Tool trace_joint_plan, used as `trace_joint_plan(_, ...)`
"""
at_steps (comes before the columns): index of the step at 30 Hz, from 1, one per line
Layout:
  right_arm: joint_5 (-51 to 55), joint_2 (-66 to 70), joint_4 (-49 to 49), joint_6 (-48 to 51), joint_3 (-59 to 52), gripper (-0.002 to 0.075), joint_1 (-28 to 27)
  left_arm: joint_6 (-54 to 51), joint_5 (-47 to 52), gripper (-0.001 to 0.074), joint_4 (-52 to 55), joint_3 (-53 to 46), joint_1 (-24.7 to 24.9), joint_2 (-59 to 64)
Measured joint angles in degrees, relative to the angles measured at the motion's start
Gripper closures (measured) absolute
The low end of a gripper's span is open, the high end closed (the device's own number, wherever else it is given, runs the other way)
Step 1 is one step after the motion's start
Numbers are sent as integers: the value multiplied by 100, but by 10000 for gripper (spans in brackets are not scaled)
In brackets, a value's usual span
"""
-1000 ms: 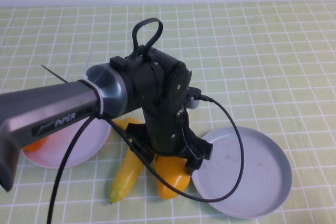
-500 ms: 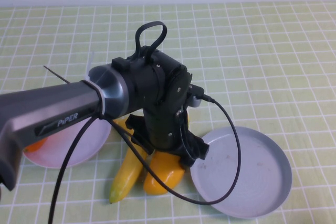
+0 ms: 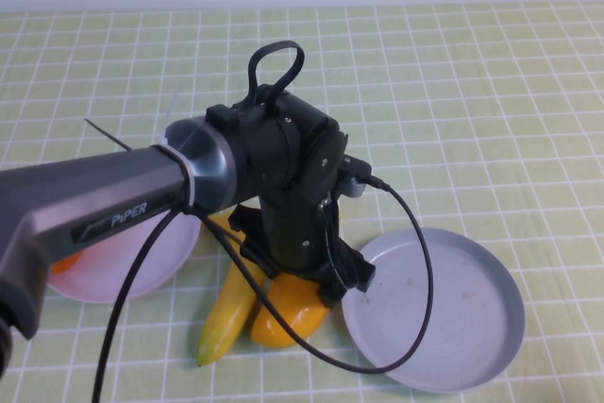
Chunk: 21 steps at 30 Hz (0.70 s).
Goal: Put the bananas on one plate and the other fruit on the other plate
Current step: Put one type of fruit in the left plate
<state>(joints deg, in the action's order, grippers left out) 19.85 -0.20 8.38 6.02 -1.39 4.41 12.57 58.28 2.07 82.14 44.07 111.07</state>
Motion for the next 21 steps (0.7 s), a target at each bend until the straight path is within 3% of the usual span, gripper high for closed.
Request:
trace_joint_plan(10,0,0,0,0,0,743,0,-70,124,218,-47,-11,0,-716)
trace_joint_plan(14,0,0,0,0,0,743,0,92,488,218,512,-11,-66,-1258)
trace_joint_plan(21,0,0,0,0,0,743,0,239,931,218,938,-11,-1316,-1461)
